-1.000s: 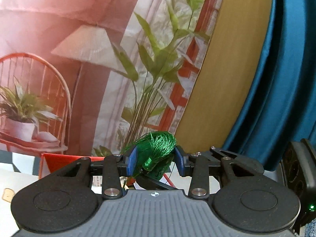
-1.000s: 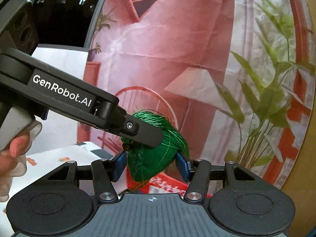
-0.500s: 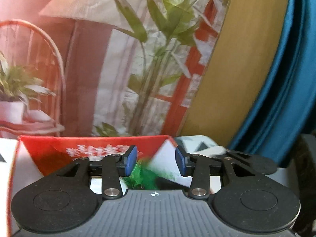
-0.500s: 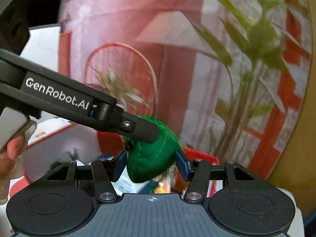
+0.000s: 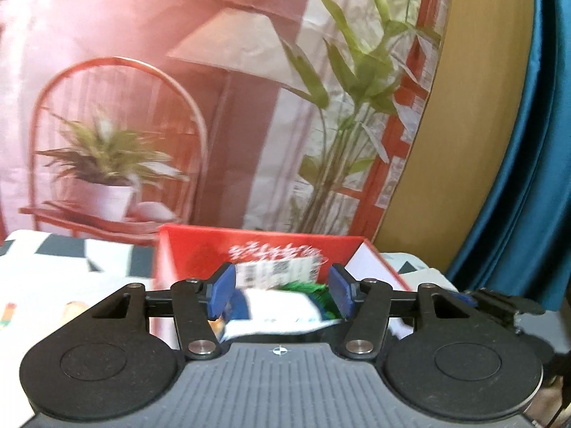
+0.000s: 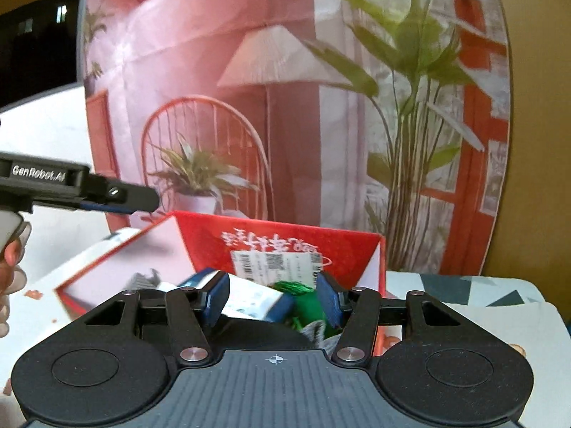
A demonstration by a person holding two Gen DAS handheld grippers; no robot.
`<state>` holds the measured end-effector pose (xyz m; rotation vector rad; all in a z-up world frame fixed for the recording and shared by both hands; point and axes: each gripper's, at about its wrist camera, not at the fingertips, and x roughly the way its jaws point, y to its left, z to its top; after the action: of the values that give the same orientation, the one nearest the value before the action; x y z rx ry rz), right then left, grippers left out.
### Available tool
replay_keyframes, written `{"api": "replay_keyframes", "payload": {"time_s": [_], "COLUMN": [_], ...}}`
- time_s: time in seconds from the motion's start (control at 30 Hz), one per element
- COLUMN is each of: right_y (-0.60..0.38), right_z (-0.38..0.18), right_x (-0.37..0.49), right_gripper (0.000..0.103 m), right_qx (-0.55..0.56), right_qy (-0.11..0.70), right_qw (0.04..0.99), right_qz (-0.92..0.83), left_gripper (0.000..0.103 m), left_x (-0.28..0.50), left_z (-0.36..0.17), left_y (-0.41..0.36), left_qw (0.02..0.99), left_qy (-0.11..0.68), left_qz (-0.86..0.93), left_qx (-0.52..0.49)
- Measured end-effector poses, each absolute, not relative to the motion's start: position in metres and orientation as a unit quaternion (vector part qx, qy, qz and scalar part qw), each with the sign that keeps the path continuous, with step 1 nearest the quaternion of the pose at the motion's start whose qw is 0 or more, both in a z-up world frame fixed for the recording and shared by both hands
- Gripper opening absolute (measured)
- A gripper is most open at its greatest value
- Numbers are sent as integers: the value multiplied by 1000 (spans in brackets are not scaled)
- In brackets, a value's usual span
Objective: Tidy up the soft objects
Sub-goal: 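Move both grippers down and close them on the black dotted strap, then lift the black strap with both grippers and lower it into the box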
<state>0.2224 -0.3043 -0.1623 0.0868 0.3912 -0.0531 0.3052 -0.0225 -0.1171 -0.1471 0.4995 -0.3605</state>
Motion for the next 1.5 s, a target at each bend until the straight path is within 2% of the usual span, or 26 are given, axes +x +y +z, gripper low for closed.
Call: {"api": "replay_keyframes", "payload": {"time_s": [0.37,0.63,1.03,1.17,1.23,1.3,1.33,1.43,1.5], "right_y": [-258,-247,-240,-238,-235,-231,-230,-227,-229], "right_z": [-184,-230,-273,-278,-280,-283,-284,-286,-286], "right_x": [155,151,186,196,200,203,204,205,205], "right_gripper": [51,51,54,60,61,61,60,54,43], "right_qx": [73,108,130,130,121,115,112,108,115], "right_qy": [160,220,262,269,276,289,291,296,297], "right_qw": [984,969,955,953,953,950,950,949,948], "right_qz": [-39,-45,-48,-45,-38,-29,-27,-20,-15], "left_gripper": [65,65,63,47,42,32,32,32,31], "left_x": [234,236,246,248,248,249,248,247,246], "left_z": [-167,-219,-254,-261,-261,-261,-262,-265,-265], "left_y": [22,21,17,16,14,10,9,10,10], "left_qw": [948,929,919,916,919,920,920,919,919], "left_qy": [286,341,364,368,363,360,361,361,361], "left_qz": [-112,-109,-113,-122,-124,-129,-130,-131,-130], "left_qx": [-85,-98,-98,-102,-93,-83,-81,-84,-86]}}
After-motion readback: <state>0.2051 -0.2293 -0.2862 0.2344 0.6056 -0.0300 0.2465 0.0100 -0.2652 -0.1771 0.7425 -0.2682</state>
